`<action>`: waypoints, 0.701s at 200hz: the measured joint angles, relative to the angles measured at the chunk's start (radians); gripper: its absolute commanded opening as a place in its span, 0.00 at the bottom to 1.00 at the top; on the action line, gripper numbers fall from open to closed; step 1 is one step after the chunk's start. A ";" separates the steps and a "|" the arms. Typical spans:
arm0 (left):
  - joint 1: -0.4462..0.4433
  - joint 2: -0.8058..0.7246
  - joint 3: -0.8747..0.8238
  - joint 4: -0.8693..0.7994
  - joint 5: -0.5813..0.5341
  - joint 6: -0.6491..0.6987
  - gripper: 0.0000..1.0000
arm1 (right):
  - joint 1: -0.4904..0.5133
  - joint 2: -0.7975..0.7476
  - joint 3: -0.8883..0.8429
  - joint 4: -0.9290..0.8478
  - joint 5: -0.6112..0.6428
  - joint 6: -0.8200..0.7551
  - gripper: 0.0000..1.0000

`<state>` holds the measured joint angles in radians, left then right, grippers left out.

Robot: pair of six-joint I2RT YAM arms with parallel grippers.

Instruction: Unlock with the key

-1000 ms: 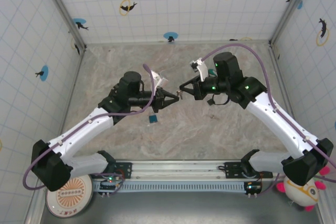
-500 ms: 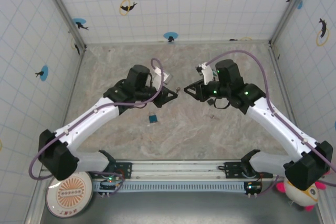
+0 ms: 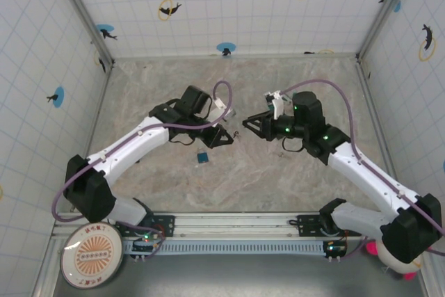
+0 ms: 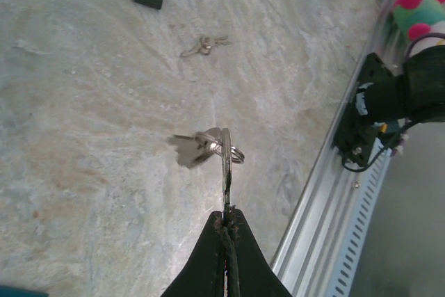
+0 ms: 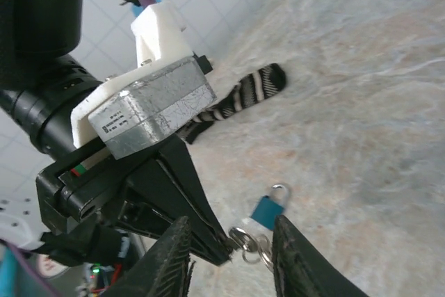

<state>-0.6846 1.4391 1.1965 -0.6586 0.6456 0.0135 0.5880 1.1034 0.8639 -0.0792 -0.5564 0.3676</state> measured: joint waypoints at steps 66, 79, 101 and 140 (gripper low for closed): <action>0.000 -0.074 0.010 0.023 0.099 0.014 0.00 | 0.029 0.039 -0.013 0.036 -0.097 0.010 0.41; 0.000 -0.074 0.011 0.028 0.106 0.014 0.00 | 0.035 0.042 -0.013 0.034 -0.105 0.008 0.36; 0.000 -0.074 0.011 0.034 0.108 0.014 0.00 | 0.043 0.042 -0.013 0.031 -0.119 -0.003 0.30; 0.000 -0.074 0.010 0.039 0.114 0.014 0.00 | 0.045 0.047 -0.013 0.015 -0.130 -0.016 0.28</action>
<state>-0.6846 1.3647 1.2068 -0.6201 0.7593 0.0277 0.6334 1.1507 0.8509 -0.0639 -0.6861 0.3515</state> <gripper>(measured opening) 0.053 0.279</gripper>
